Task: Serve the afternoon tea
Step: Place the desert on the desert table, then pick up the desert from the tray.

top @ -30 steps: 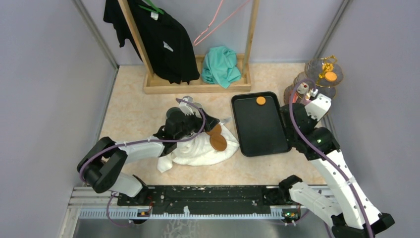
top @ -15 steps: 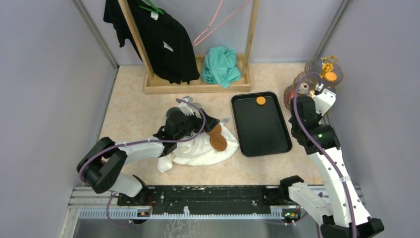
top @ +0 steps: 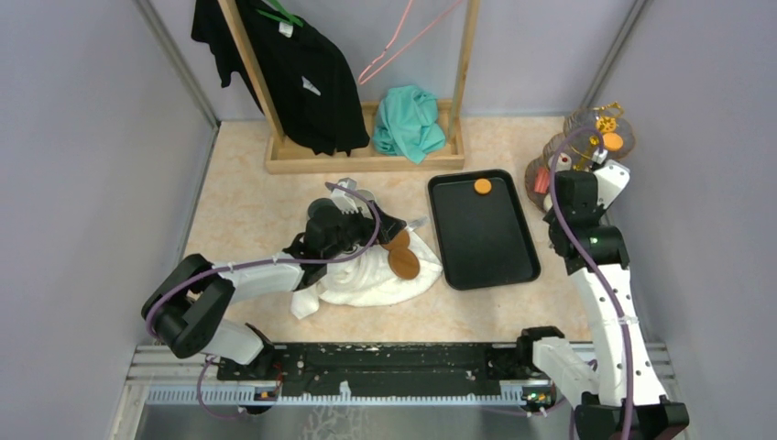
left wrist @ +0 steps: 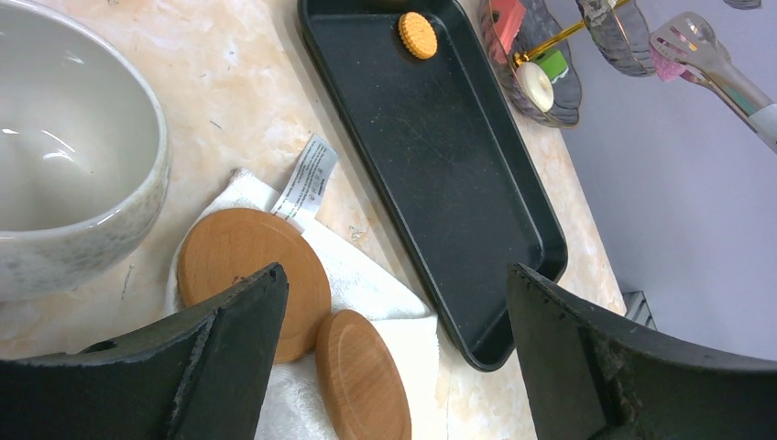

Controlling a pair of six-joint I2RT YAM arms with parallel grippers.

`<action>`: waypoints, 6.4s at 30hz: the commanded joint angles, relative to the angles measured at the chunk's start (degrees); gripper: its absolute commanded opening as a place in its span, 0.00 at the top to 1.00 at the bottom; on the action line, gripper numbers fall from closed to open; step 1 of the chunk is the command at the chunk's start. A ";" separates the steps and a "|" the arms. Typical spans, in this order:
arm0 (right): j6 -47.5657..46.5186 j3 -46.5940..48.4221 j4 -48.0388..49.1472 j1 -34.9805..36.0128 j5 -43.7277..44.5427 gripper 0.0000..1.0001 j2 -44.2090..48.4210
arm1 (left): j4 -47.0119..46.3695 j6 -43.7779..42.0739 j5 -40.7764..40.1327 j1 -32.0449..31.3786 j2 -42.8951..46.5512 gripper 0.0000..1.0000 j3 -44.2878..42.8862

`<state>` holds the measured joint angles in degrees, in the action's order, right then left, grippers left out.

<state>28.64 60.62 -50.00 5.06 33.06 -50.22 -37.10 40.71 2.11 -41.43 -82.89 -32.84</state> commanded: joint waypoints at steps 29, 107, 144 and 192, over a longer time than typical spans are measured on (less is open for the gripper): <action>-7.02 2.50 13.67 -10.25 -5.97 1.00 -5.62 | 0.01 -0.72 -0.55 -0.23 2.07 0.07 0.25; -5.86 1.97 19.45 -14.75 -7.60 0.58 -10.05 | -1.22 0.07 0.43 -0.58 2.03 0.08 0.89; 1.37 -7.01 4.76 3.65 -6.33 0.69 13.22 | -1.69 0.69 -0.04 -1.43 1.44 0.09 0.63; -0.01 -20.39 29.38 22.65 -7.35 0.62 -14.62 | -1.05 -2.78 -3.33 -2.34 -16.81 0.09 -20.02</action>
<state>29.63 40.84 -26.59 31.24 28.73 -64.82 -35.59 37.89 -2.81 -43.68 -97.56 -49.54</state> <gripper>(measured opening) 0.386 0.910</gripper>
